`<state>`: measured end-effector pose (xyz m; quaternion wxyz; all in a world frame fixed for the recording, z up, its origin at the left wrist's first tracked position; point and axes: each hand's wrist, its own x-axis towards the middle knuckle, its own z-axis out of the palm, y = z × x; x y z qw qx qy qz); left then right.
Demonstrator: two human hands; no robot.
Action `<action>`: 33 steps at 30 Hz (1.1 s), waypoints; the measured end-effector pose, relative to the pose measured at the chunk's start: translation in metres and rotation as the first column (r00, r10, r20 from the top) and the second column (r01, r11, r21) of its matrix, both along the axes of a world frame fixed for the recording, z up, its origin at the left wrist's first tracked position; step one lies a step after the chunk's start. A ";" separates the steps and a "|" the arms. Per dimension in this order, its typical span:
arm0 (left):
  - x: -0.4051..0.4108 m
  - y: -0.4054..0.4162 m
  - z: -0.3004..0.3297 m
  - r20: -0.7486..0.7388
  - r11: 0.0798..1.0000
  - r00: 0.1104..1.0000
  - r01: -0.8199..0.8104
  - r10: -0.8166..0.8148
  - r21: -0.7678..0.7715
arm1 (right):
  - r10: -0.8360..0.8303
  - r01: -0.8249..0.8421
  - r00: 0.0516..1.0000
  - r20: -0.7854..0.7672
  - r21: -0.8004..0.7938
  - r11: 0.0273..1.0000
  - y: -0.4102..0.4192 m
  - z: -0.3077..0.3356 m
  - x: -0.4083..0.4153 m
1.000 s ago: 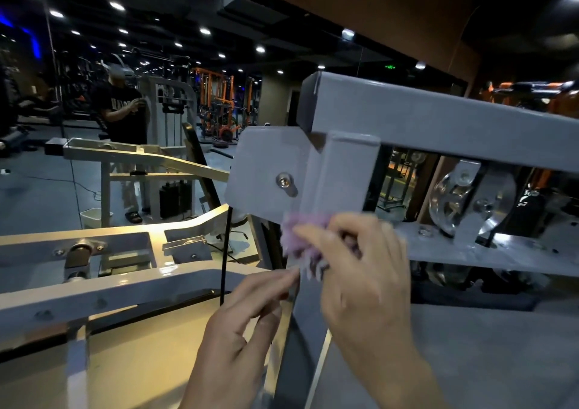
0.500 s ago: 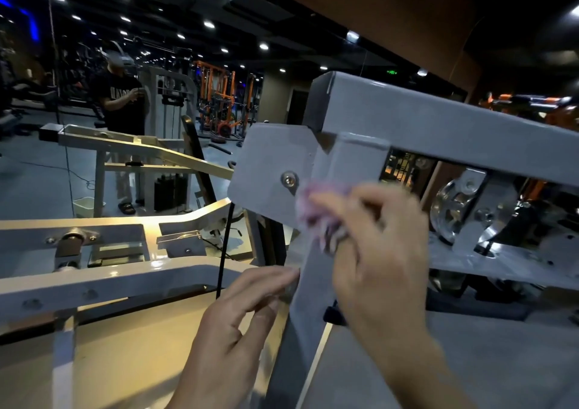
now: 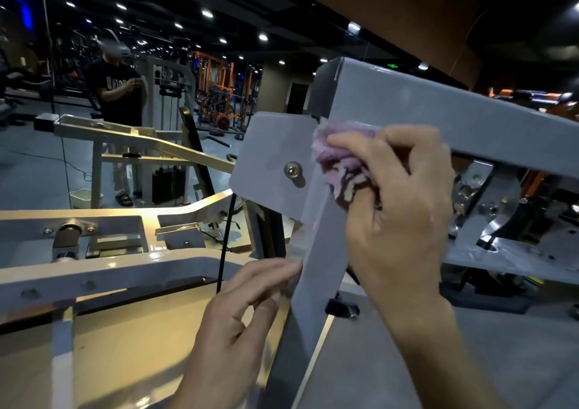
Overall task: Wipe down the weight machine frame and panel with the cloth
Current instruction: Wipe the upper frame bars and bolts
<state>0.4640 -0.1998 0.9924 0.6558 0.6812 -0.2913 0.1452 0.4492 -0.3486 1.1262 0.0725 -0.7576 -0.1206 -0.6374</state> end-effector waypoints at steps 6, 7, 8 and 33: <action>-0.001 0.002 -0.001 -0.008 0.992 0.997 -0.074 0.074 -0.097 | 0.035 -0.032 0.994 -0.107 0.027 0.999 0.017 -0.091 -0.008; -0.003 0.003 0.000 0.008 0.994 0.998 -0.064 0.065 -0.091 | 0.048 -0.044 0.990 -0.129 0.037 0.998 0.018 -0.103 -0.011; -0.005 0.003 0.001 0.022 0.995 0.998 -0.049 0.051 -0.082 | 0.085 -0.072 0.986 -0.146 0.087 0.994 0.019 -0.108 -0.014; 0.024 -0.010 0.151 0.469 0.806 0.704 -0.591 0.533 -0.030 | 0.467 -0.367 0.877 -0.115 0.468 0.804 -0.002 -0.054 -0.048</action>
